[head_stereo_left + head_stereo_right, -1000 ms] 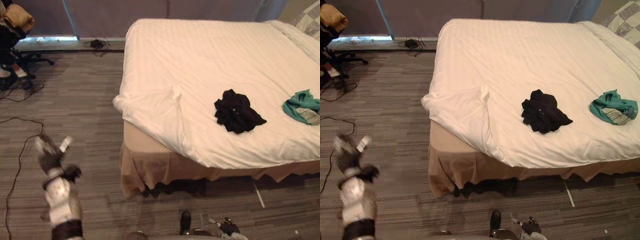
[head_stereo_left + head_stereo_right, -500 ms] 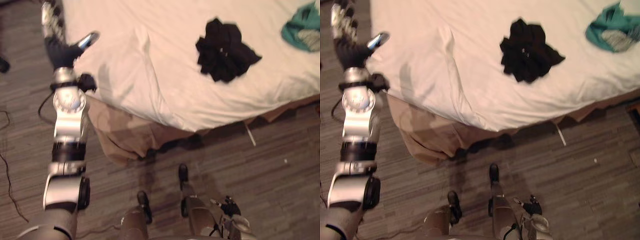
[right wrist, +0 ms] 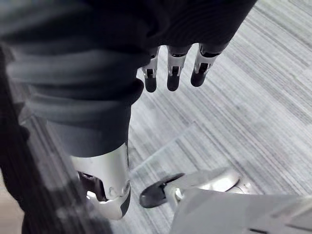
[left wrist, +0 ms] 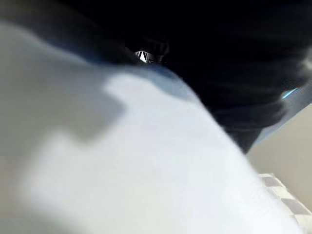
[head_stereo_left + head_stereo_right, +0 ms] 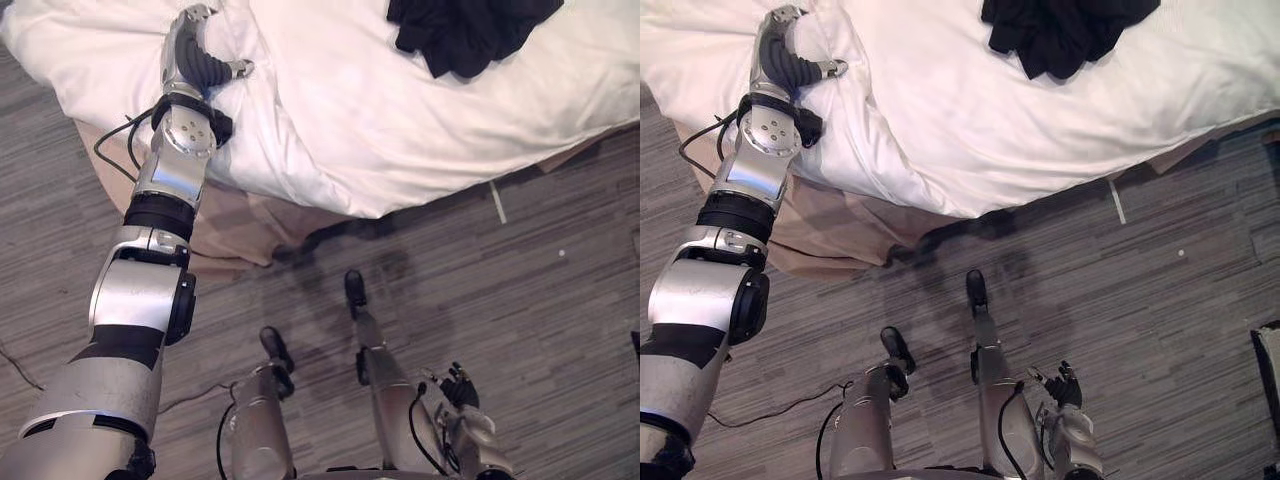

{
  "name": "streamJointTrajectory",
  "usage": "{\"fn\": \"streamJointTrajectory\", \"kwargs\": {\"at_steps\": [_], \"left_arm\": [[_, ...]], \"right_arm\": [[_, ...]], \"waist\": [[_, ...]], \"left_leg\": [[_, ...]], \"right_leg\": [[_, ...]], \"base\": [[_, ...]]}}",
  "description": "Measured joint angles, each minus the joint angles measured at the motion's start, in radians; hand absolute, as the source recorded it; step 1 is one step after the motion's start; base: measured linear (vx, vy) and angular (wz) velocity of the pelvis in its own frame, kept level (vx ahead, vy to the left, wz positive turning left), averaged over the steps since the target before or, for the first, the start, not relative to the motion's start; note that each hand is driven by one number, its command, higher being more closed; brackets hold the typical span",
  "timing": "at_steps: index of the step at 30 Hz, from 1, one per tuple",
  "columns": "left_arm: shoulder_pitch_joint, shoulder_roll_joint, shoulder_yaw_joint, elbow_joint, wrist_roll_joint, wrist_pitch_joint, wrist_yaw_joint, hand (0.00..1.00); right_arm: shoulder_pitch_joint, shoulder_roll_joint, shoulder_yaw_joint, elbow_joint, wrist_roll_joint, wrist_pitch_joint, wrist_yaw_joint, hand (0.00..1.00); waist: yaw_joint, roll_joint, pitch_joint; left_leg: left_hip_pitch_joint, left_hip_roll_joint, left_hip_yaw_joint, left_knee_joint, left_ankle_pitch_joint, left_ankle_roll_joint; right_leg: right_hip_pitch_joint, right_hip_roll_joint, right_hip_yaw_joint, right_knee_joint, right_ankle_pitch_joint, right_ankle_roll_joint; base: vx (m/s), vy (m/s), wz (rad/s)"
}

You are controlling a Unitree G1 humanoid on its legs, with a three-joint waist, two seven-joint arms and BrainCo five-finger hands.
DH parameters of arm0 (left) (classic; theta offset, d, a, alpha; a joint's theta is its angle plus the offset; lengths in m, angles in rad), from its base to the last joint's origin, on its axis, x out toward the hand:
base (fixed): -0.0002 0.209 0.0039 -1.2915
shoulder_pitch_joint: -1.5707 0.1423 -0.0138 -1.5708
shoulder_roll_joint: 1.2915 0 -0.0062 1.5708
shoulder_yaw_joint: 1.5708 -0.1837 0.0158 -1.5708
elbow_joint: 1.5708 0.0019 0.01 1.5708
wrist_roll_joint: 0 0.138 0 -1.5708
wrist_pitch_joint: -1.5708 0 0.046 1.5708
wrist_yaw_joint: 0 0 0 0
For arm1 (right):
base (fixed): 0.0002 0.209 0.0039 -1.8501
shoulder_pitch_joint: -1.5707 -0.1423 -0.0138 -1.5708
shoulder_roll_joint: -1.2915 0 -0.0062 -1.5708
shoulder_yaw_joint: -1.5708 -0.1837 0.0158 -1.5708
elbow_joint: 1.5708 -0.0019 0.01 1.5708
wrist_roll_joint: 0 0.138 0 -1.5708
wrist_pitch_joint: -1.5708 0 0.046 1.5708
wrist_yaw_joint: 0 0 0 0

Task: Tidy the bed and pick cloth on bed and put in laundry

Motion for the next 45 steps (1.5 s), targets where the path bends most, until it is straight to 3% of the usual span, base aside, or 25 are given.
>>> {"fn": "streamJointTrajectory", "kwargs": {"at_steps": [3, 4, 8, 9, 10, 11, 13, 16, 21, 25, 29, 32, 35, 36, 39, 45], "left_arm": [[0.098, 0.000, 0.067, -0.006, 0.005, 0.000, -0.048, 1.00], [0.161, 0.001, 0.086, -0.024, 0.004, 0.000, -0.064, 1.00], [0.471, 0.013, 0.153, -0.188, -0.040, 0.011, -0.079, 1.00], [0.568, 0.012, 0.166, -0.260, -0.051, 0.018, -0.081, 0.00], [0.691, 0.012, 0.192, -0.328, -0.078, 0.017, -0.080, 0.00], [0.740, 0.010, 0.202, -0.348, -0.085, 0.016, -0.080, 0.00], [0.926, -0.013, 0.283, -0.385, -0.106, 0.013, -0.078, 0.00], [1.054, -0.069, 0.368, -0.361, -0.145, 0.022, -0.067, 0.00], [1.095, -0.123, 0.463, -0.189, -0.247, 0.028, -0.029, 0.00], [1.089, -0.162, 0.532, -0.048, -0.339, 0.031, -0.012, 0.00], [1.086, -0.238, 0.517, -0.021, -0.400, 0.047, -0.015, 0.00], [1.074, -0.243, 0.465, -0.015, -0.411, 0.050, -0.017, 0.00], [0.999, -0.272, 0.411, -0.017, -0.433, 0.050, -0.016, 0.00], [0.977, -0.287, 0.398, -0.037, -0.433, 0.050, -0.017, 0.00], [0.937, -0.319, 0.359, -0.100, -0.432, 0.048, -0.017, 0.00], [0.923, -0.356, 0.316, -0.151, -0.426, 0.037, -0.009, 0.00]], "right_arm": [[0.006, -0.045, -0.061, -0.057, 0.005, 0.009, -0.006, 0.00], [0.030, -0.063, -0.095, -0.110, 0.015, 0.010, -0.021, 0.00], [0.076, -0.183, -0.168, -0.395, 0.027, 0.015, -0.064, 0.00], [0.084, -0.201, -0.197, -0.478, 0.025, 0.015, -0.071, 0.00], [0.087, -0.215, -0.227, -0.565, -0.011, 0.012, -0.090, 0.00], [0.087, -0.217, -0.240, -0.595, -0.026, 0.010, -0.099, 1.00], [0.064, -0.242, -0.244, -0.639, -0.089, 0.007, -0.109, 1.00], [-0.018, -0.280, -0.217, -0.611, -0.126, 0.007, -0.105, 1.00], [-0.225, -0.355, -0.070, -0.510, -0.150, 0.009, -0.103, 1.00], [-0.504, -0.394, 0.056, -0.444, -0.148, 0.006, -0.105, 1.00], [-0.787, -0.489, 0.126, -0.306, -0.114, 0.006, -0.136, 1.00], [-0.880, -0.490, 0.142, -0.213, -0.061, 0.003, -0.141, 1.00], [-0.942, -0.462, 0.191, -0.123, 0.032, -0.008, -0.140, 1.00], [-0.979, -0.425, 0.191, -0.130, 0.070, -0.037, -0.142, 1.00], [-1.027, -0.326, 0.218, -0.130, 0.176, -0.042, -0.121, 1.00], [-0.982, -0.078, 0.504, -0.256, 0.356, -0.052, -0.040, 1.00]], "waist": [[-0.007, -0.001, -0.005], [-0.008, -0.013, -0.018], [0.008, 0.027, -0.065], [0.009, 0.029, -0.084], [0.022, 0.026, -0.106], [0.032, 0.022, -0.115], [0.045, 0.008, -0.167], [0.062, -0.003, -0.186], [0.090, 0.001, -0.176], [0.114, 0.004, -0.078], [0.148, 0.049, 0.031], [0.169, 0.072, 0.056], [0.198, 0.093, 0.074], [0.189, 0.098, 0.087], [0.180, 0.098, 0.089], [0.170, 0.098, 0.089]], "left_leg": [[0.084, 0.001, 0.003, -0.032, 0.014, -0.005], [0.115, -0.010, 0.006, -0.033, 0.017, -0.011], [0.197, 0.008, 0.027, -0.073, 0.036, -0.042], [0.217, 0.011, 0.027, -0.084, 0.039, -0.047], [0.250, 0.016, 0.027, -0.095, 0.043, -0.053], [0.267, 0.016, 0.026, -0.103, 0.044, -0.054], [0.300, 0.003, 0.003, -0.130, 0.047, -0.057], [0.306, -0.022, -0.028, -0.151, 0.061, -0.046], [0.265, -0.064, -0.103, -0.152, 0.085, -0.024], [0.193, -0.101, -0.179, -0.132, 0.096, -0.013], [0.045, -0.126, -0.264, -0.059, 0.110, -0.009], [-0.039, -0.128, -0.302, -0.018, 0.110, -0.008], [-0.135, -0.130, -0.322, 0.009, 0.123, 0.011], [-0.153, -0.128, -0.325, 0.017, 0.125, 0.013], [-0.152, -0.116, -0.315, 0.025, 0.122, 0.017], [-0.053, -0.067, -0.260, -0.067, 0.149, -0.006]], "right_leg": [[0.082, -0.004, -0.027, 0.000, -0.050, 0.008], [0.124, -0.022, -0.044, 0.000, -0.140, -0.046], [0.193, -0.015, -0.095, 0.000, -0.156, -0.072], [0.215, -0.013, -0.106, 0.000, -0.161, -0.077], [0.247, -0.007, -0.114, 0.000, -0.169, -0.078], [0.261, -0.005, -0.115, 0.000, -0.173, -0.082], [0.293, -0.007, -0.133, 0.000, -0.181, -0.091], [0.305, -0.025, -0.147, 0.000, -0.180, -0.091], [0.305, -0.064, -0.196, 0.000, -0.172, -0.084], [0.281, -0.102, -0.245, 0.000, -0.164, -0.065], [0.188, -0.132, -0.306, 0.045, -0.161, -0.061], [0.137, -0.139, -0.338, 0.062, -0.160, -0.063], [0.054, -0.149, -0.361, 0.098, -0.161, -0.065], [0.037, -0.163, -0.380, 0.121, -0.165, -0.070], [0.034, -0.164, -0.387, 0.154, -0.188, -0.083], [0.083, -0.140, -0.414, 0.165, -0.227, -0.110]], "base": [[0.03, -0.031, 0.19], [0.06, -0.057, 0.29], [0.06, -0.051, 0.16], [0.05, 0.006, 0.17], [0.05, 0.015, 0.13], [0.05, 0.033, 0.14], [0.03, 0.037, 0.18], [0.00, 0.065, 0.23], [-0.05, 0.085, 0.45], [-0.13, 0.084, 0.49], [-0.11, 0.071, 0.52], [-0.06, 0.035, 0.40], [-0.04, 0.019, 0.26], [-0.01, 0.025, 0.17], [0.00, 0.009, 0.04], [0.07, -0.073, -0.03]]}}
